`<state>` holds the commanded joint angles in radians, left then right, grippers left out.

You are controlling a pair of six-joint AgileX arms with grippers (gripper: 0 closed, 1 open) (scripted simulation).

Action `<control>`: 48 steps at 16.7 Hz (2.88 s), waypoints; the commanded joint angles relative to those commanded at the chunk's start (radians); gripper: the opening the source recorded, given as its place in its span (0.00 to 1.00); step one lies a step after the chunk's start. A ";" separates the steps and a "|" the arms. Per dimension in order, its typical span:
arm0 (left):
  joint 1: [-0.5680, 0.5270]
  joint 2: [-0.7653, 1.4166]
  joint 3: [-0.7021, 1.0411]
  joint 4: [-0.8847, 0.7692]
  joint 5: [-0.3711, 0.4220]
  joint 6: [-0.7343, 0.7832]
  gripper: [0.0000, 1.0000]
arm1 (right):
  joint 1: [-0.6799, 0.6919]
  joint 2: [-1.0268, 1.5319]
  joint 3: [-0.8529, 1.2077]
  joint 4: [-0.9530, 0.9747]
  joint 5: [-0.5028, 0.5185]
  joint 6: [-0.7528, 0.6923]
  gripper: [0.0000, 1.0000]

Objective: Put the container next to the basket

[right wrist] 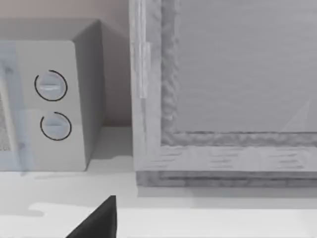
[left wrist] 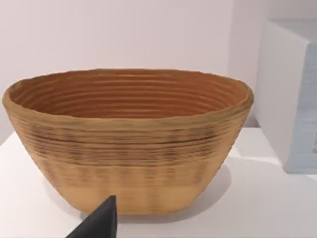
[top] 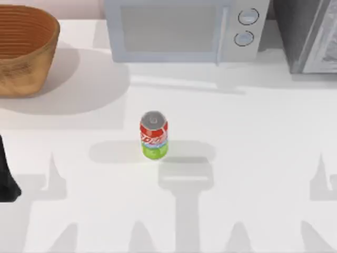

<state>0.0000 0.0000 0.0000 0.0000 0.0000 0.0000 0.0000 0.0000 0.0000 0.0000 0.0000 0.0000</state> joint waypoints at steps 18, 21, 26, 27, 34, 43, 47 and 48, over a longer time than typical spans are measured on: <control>-0.281 1.017 0.917 -0.622 0.011 0.088 1.00 | 0.000 0.000 0.000 0.000 0.000 0.000 1.00; -0.359 1.307 1.180 -0.800 0.010 0.116 1.00 | 0.000 0.000 0.000 0.000 0.000 0.000 1.00; -0.481 1.758 1.591 -1.079 0.009 0.162 1.00 | 0.000 0.000 0.000 0.000 0.000 0.000 1.00; -0.502 1.837 1.664 -1.129 0.008 0.170 1.00 | 0.000 0.000 0.000 0.000 0.000 0.000 1.00; -0.599 2.207 2.012 -1.359 0.005 0.206 1.00 | 0.000 0.000 0.000 0.000 0.000 0.000 1.00; -0.604 2.235 2.020 -1.357 0.005 0.210 1.00 | 0.000 0.000 0.000 0.000 0.000 0.000 1.00; -0.605 2.246 1.898 -1.219 0.005 0.211 1.00 | 0.000 0.000 0.000 0.000 0.000 0.000 1.00; -0.605 2.249 1.867 -1.186 0.005 0.210 1.00 | 0.000 0.000 0.000 0.000 0.000 0.000 1.00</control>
<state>-0.6048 2.2489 1.8668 -1.1860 0.0047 0.2103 0.0000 0.0000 0.0000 0.0000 0.0000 0.0000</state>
